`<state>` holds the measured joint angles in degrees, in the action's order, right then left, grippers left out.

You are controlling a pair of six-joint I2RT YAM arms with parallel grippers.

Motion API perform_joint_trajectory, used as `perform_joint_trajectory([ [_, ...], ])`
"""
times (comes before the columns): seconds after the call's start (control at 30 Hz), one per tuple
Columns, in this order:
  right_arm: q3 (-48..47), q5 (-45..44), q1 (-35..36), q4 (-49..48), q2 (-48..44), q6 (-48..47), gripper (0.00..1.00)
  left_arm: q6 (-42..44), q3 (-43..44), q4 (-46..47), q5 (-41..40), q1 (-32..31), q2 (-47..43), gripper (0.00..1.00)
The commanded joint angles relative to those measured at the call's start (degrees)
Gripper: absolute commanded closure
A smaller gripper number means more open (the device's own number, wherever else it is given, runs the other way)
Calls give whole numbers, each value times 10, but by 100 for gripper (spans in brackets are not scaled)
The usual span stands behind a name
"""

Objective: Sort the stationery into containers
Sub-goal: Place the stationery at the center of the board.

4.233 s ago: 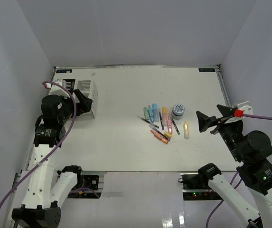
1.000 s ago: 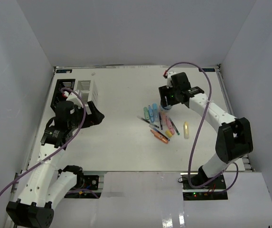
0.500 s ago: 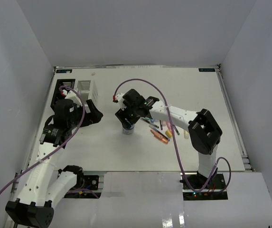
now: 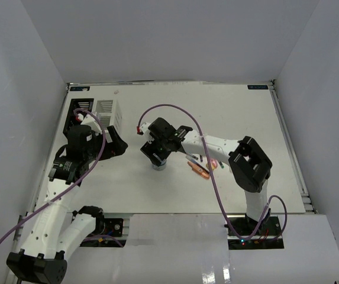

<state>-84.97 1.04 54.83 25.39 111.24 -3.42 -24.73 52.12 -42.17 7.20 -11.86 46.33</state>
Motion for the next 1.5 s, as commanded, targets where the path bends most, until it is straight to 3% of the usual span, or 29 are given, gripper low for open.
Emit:
perform_joint_trajectory([
  [0.0, 11, 5, 5, -17, -40, -1, 22, -5, -1, -6, 12, -4, -1, 2],
  [0.03, 16, 4, 6, -17, -49, 3, 11, -5, 1, -6, 13, -4, 0, 2],
  [0.1, 20, 5, 7, -21, -79, 5, 2, -5, 7, -6, 14, -4, 5, 2],
  [0.17, 23, -3, 8, -21, -112, 10, 10, -3, 15, -8, 15, -4, 11, 2],
  [0.33, 55, -73, 7, -20, -206, 25, 10, 1, 27, -5, 39, -4, 38, 2],
  [0.5, 154, -261, 5, -23, -372, 78, 10, -7, 20, 11, 84, -16, 78, 2],
  [0.63, 231, -356, 2, -23, -521, 107, 10, -35, 28, 31, 62, -57, 133, 2],
  [0.77, 300, -414, 0, -24, -631, 132, 10, -59, 54, 57, 2, -148, 226, 2],
  [0.9, 357, -426, -1, -22, -731, 154, 10, -85, 76, 94, -25, -199, 302, 2],
  [1.03, 377, -413, -1, -8, -773, 169, 10, -93, 112, 105, -63, -264, 372, 2],
  [1.47, 373, -380, 0, 34, -818, 177, 10, -143, 113, 90, -175, -301, 465, 2],
])
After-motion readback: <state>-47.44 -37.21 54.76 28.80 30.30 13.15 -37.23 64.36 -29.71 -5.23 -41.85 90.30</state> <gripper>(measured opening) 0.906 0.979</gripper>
